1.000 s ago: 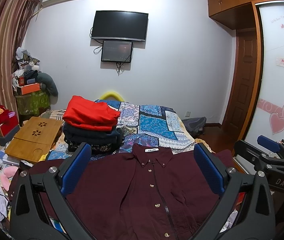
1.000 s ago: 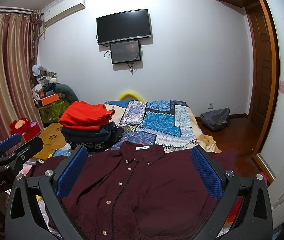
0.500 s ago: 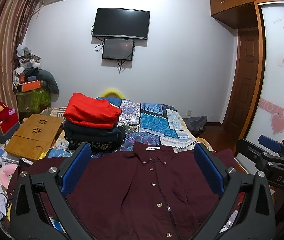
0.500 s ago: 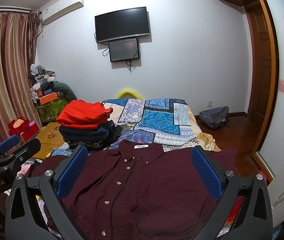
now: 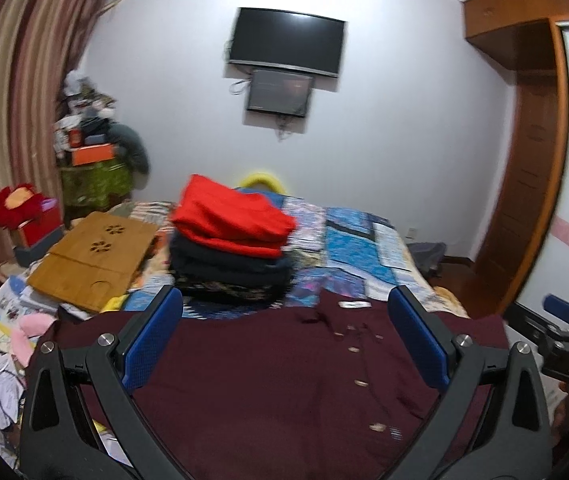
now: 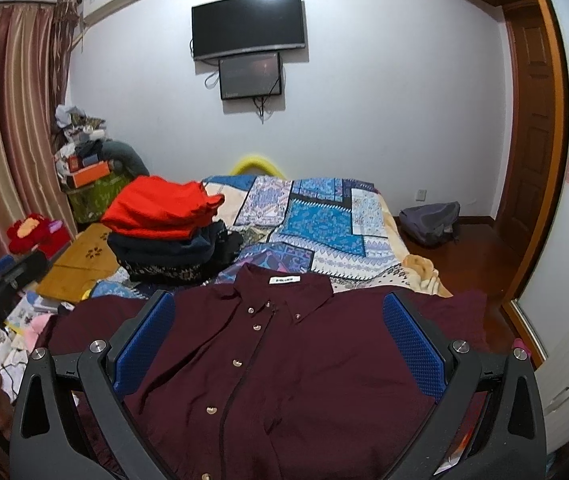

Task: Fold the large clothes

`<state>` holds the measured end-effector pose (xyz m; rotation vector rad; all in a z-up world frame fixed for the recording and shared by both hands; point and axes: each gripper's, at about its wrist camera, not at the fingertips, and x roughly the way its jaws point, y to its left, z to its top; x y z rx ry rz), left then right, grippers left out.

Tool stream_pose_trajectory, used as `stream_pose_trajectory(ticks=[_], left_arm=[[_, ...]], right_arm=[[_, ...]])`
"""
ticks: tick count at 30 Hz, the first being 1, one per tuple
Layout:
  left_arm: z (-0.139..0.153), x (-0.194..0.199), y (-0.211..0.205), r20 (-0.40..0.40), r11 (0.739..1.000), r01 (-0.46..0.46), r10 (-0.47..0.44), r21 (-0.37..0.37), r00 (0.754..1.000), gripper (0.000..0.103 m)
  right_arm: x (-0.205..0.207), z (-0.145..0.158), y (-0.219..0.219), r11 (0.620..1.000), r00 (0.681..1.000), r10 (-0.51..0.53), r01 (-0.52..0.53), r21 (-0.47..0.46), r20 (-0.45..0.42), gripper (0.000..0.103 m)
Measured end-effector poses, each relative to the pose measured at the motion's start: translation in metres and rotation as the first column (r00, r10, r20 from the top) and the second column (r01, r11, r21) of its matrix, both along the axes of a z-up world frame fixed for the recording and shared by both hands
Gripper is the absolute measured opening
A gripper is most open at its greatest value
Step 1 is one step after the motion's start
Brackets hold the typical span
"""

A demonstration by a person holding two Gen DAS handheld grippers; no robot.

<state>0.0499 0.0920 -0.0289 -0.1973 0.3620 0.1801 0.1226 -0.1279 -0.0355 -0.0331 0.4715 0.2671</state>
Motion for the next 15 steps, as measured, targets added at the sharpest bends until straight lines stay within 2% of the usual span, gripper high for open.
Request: stream_pose_trajectory(ticks=[4, 7, 10, 14, 15], left_arm=[[-0.013, 0.007, 0.058, -0.032, 0.991, -0.113, 0.111, -0.069, 0.993, 0.103], [-0.032, 0.009, 0.11, -0.084, 0.96, -0.259, 0.251, -0.11, 0.964, 0.103], [-0.058, 0.01, 0.162, -0.167, 0.914, -0.389, 0.369, -0.116, 0.914, 0.103], [-0.115, 0.005, 0.239, -0.334, 0.823, -0.535, 0.458, -0.189, 0.824, 0.103], [-0.135, 0.001, 0.259, -0.387, 0.791, -0.574, 0.472, -0.211, 0.792, 0.103]], right_arm=[[0.014, -0.01, 0.011, 1.0, 0.999, 0.009, -0.01, -0.028, -0.036, 0.103], [0.025, -0.017, 0.017, 0.999, 0.998, 0.012, -0.015, -0.044, -0.059, 0.103], [0.037, -0.024, 0.021, 0.998, 0.996, 0.012, -0.017, -0.059, -0.088, 0.103], [0.053, -0.033, 0.028, 0.997, 0.991, 0.007, -0.018, -0.081, -0.131, 0.103], [0.057, -0.035, 0.029, 0.996, 0.99, 0.005, -0.017, -0.086, -0.14, 0.103]])
